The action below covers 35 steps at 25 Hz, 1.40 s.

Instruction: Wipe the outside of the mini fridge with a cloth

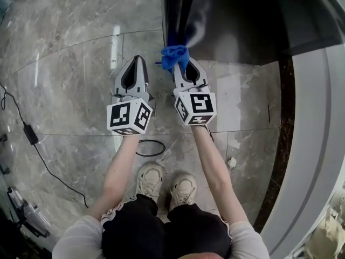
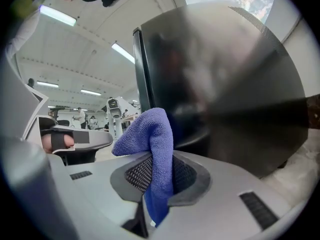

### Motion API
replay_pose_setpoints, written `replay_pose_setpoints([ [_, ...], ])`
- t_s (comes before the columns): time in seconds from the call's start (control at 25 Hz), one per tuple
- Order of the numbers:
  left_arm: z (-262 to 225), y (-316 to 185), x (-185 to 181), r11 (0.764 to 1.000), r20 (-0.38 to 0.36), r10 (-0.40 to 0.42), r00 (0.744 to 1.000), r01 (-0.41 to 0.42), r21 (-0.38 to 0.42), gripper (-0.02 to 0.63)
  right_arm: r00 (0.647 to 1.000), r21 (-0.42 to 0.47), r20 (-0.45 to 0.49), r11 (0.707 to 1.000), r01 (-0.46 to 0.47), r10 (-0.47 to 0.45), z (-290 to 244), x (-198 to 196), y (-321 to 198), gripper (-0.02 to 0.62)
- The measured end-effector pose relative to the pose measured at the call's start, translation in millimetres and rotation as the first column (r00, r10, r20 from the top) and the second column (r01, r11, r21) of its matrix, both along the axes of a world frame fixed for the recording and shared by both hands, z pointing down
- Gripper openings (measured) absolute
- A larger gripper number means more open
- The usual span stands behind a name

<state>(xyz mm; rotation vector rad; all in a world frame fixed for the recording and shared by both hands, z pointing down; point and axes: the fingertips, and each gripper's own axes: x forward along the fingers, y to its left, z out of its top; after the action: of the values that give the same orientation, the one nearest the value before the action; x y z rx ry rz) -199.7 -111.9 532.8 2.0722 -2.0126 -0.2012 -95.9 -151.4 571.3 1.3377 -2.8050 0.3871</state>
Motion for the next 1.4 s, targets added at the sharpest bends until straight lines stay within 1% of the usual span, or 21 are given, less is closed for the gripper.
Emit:
replay_pose_setpoints([
  [0.12, 1, -4, 18, 0.999, -0.003, 0.033, 0.999, -0.033, 0.000, 0.005, 1.000, 0.000, -0.007, 1.000, -0.025, 0.025, 0, 19, -5, 0.080],
  [0.28, 2, -8, 47, 0.996, -0.003, 0.091, 0.996, -0.091, 0.001, 0.005, 0.996, -0.010, -0.016, 0.996, -0.086, 0.086, 2, 53, -12, 0.081],
  [0.44, 3, -14, 79, 0.986, 0.007, 0.168, 0.986, -0.168, -0.011, 0.005, 0.989, -0.012, -0.039, 0.990, -0.140, 0.140, 4, 89, -21, 0.081],
  [0.56, 7, -18, 101, 0.978, 0.011, 0.208, 0.978, -0.207, -0.016, 0.005, 0.982, -0.026, -0.034, 0.982, -0.186, 0.185, 8, 118, -30, 0.081],
  [0.72, 14, -25, 122, 0.969, 0.019, 0.248, 0.969, -0.247, -0.029, 0.005, 0.960, -0.051, -0.036, 0.959, -0.280, 0.279, 16, 165, -43, 0.081],
  [0.92, 19, -34, 141, 0.960, 0.017, 0.278, 0.961, -0.277, -0.029, 0.005, 0.931, -0.065, -0.048, 0.929, -0.365, 0.363, 20, 220, -59, 0.081],
  [1.12, 23, -42, 166, 0.948, 0.012, 0.318, 0.948, -0.318, -0.028, 0.005, 0.898, -0.077, -0.071, 0.895, -0.439, 0.434, 26, 273, -71, 0.080],
  [1.28, 27, -49, 185, 0.938, 0.005, 0.347, 0.938, -0.346, -0.032, 0.005, 0.873, -0.081, -0.085, 0.870, -0.487, 0.480, 32, 305, -79, 0.080],
  [1.4, 29, -54, 196, 0.932, 0.001, 0.361, 0.933, -0.361, -0.029, 0.005, 0.840, -0.101, -0.067, 0.834, -0.543, 0.539, 35, 332, -88, 0.080],
])
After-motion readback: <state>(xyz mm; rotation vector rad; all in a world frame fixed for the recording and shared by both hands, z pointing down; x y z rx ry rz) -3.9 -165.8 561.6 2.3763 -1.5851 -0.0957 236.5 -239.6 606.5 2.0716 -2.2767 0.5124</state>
